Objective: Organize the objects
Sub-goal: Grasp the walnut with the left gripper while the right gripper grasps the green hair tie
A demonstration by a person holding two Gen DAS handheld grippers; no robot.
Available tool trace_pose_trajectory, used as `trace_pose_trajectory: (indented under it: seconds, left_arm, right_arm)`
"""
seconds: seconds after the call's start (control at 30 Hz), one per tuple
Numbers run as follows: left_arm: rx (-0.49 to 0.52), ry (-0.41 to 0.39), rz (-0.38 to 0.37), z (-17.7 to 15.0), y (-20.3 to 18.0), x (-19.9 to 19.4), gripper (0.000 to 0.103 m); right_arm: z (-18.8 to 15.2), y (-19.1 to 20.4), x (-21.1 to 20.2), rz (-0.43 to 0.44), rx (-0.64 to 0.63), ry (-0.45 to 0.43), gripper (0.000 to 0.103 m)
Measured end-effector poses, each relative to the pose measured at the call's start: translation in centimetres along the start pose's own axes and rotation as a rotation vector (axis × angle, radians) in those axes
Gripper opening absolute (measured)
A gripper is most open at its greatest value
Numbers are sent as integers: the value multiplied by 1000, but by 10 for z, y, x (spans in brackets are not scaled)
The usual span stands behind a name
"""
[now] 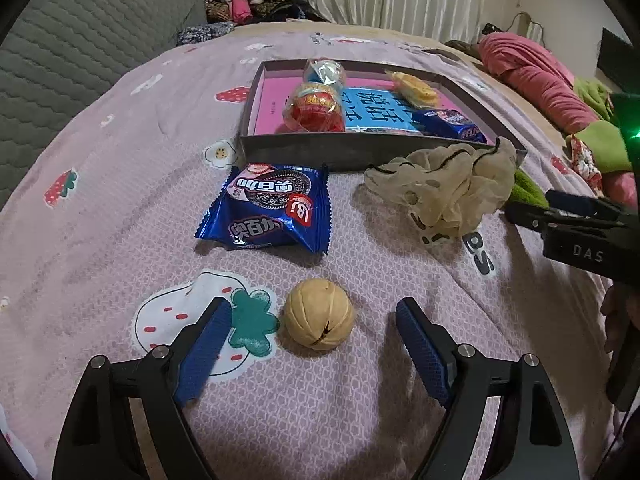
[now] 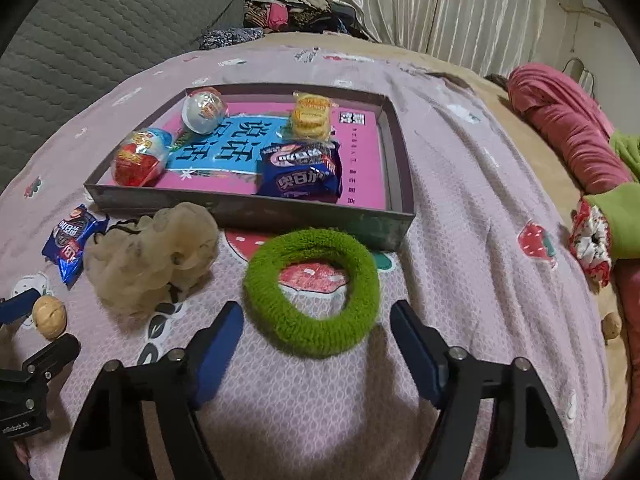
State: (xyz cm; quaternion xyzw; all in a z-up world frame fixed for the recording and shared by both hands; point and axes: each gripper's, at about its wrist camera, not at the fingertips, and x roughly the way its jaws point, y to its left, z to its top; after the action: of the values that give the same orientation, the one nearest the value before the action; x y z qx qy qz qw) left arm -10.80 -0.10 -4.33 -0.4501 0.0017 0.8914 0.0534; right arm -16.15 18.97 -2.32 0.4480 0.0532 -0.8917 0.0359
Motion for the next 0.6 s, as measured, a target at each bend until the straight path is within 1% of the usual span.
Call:
trace_pose_trajectory:
  seconds: [0.1, 0.2, 0.27, 0.3, 0.33, 0.37, 0.4, 0.53, 0.6]
  left_arm:
    - [-4, 2, 1, 0, 1, 2, 79]
    - [-13, 2, -2, 1, 3, 3, 76]
    - [-10, 2, -3, 1, 2, 4, 71]
    - [-9, -1, -4, 1, 1, 3, 69]
    - [-7, -2, -6, 1, 1, 2, 65]
    - [-6, -1, -12, 1, 1, 3, 60]
    - [-8, 0, -17, 1, 1, 2, 58]
    - [-21, -1, -40, 0, 3, 1, 33]
    - [-31, -1, -53, -1, 5, 1, 33]
  right_arm:
    - [2, -2, 7, 11, 14, 8, 63]
    - [3, -3, 9, 11, 20, 0, 49]
    - [4, -2, 10, 18, 21, 2, 44]
    - [4, -2, 10, 20, 19, 0, 38]
    - [5, -2, 10, 23, 19, -5, 31]
    - [5, -2, 9, 26, 20, -10, 29]
    - [5, -3, 9, 31, 23, -12, 28]
    - [3, -7, 3, 70, 47, -27, 24]
    - [2, -6, 0, 85, 48, -35, 24]
